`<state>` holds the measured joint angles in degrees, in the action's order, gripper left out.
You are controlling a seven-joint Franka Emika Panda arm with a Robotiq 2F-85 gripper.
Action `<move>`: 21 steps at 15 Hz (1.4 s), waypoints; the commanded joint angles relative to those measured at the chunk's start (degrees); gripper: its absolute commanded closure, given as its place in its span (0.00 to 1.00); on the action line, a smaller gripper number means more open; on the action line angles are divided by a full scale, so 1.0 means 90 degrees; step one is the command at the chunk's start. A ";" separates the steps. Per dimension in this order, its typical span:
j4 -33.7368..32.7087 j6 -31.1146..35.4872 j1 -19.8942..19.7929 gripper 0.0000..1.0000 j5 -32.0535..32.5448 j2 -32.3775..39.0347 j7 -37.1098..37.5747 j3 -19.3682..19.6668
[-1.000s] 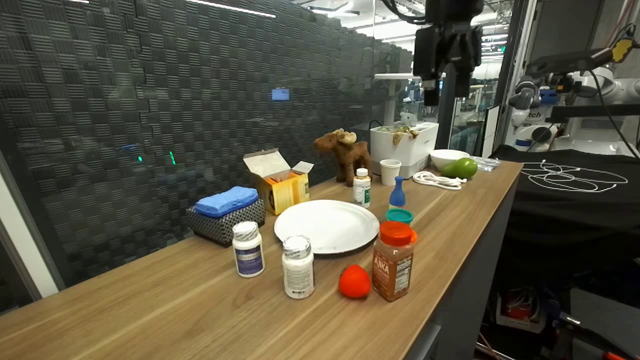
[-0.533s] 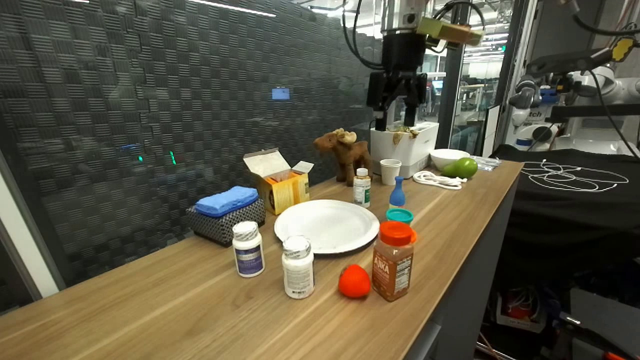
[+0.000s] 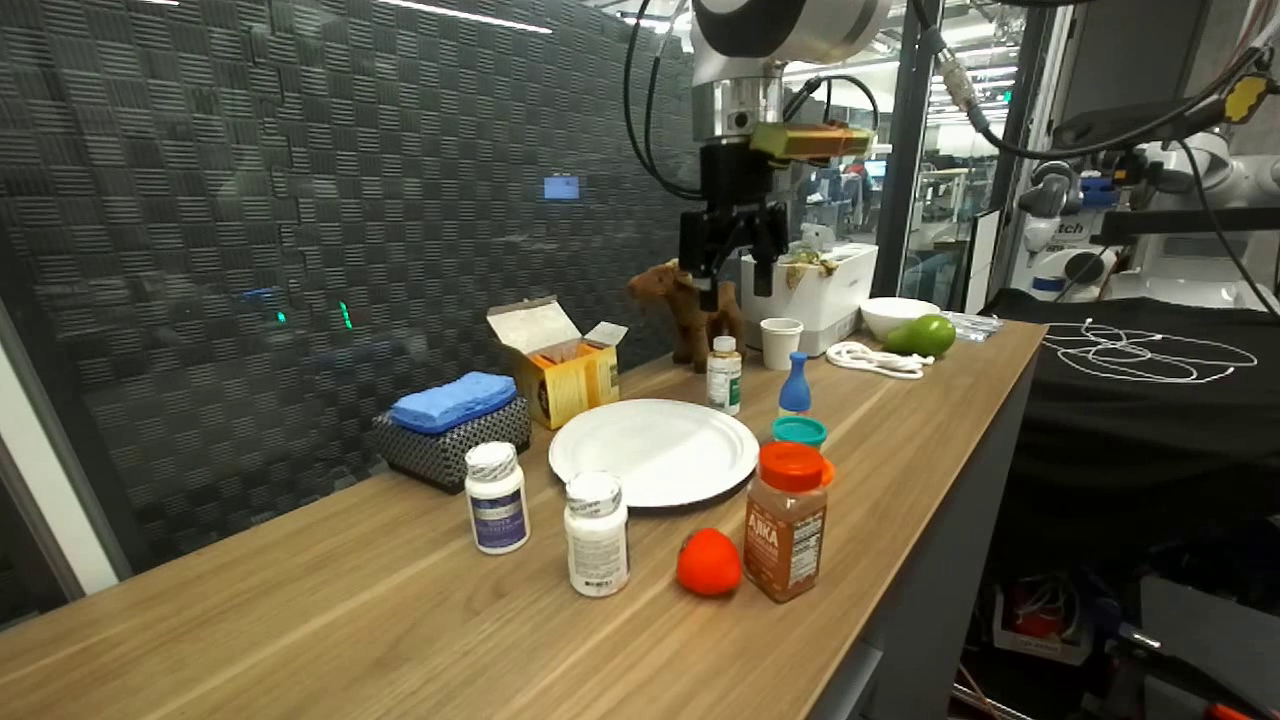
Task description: Pick up the bottles and small containers and put them on the white plate.
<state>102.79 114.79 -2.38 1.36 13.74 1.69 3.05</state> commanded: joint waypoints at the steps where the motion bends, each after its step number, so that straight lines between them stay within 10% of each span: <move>1: -0.0633 -0.0354 -0.0019 0.00 0.0174 0.0472 0.0066 0.0053; 15: -0.1661 -0.1133 -0.0134 0.00 0.0066 0.1452 -0.0063 0.0046; 21: -0.1957 -0.1246 -0.0136 0.48 0.0144 0.1694 0.0041 0.0087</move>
<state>88.77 105.72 -3.61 2.05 27.45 1.72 3.58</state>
